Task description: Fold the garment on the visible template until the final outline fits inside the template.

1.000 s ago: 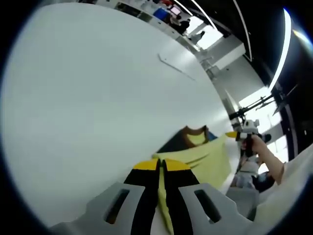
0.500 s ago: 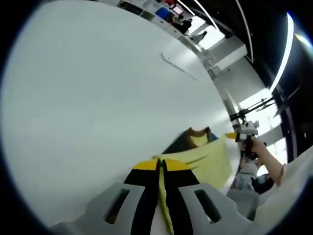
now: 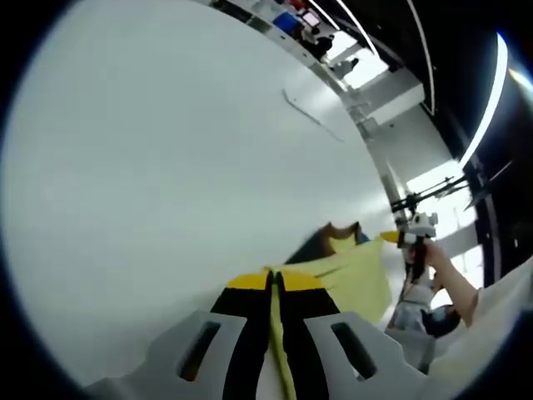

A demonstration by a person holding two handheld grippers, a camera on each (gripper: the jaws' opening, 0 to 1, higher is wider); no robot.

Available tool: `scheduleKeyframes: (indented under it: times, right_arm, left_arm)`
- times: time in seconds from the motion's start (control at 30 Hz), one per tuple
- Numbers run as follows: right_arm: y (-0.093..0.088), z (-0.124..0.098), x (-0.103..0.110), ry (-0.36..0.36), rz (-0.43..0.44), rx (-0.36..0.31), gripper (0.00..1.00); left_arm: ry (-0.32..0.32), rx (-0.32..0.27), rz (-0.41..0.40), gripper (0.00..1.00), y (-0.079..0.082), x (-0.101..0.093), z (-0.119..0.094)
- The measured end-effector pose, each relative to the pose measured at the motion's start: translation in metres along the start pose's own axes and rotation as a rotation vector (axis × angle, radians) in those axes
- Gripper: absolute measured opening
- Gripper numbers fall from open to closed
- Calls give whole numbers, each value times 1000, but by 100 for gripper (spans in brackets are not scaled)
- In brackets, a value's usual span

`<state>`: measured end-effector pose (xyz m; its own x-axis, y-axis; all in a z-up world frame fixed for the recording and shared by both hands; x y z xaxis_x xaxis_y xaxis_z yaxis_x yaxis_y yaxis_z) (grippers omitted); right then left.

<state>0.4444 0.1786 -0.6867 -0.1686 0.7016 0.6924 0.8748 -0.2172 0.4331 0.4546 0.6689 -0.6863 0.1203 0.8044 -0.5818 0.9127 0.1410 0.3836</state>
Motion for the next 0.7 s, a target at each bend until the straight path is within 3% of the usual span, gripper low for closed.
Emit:
scheduleKeyframes:
  times: [0.1, 0.7]
  right_arm:
    - [3, -3, 0, 0, 37, -27, 1]
    - [-3, -6, 6, -6, 17, -3, 1]
  left_arm:
    - [-3, 1, -10, 0, 1, 0, 2]
    - [0, 20, -65, 0, 0, 3, 11]
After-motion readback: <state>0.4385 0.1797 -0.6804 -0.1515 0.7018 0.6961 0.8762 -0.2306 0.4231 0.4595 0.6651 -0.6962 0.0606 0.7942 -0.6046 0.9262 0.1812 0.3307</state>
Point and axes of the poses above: the point that each gripper's makers call its tool centre point, and the gripper's own axes: z roughly forward along the fingers, x roughly to its left, y roughly out of its top, the point moved 9 cm from there along -z, roughly backward along the fingers, and after that the axes turned 7 degrees about y, right-handed, at the moved point
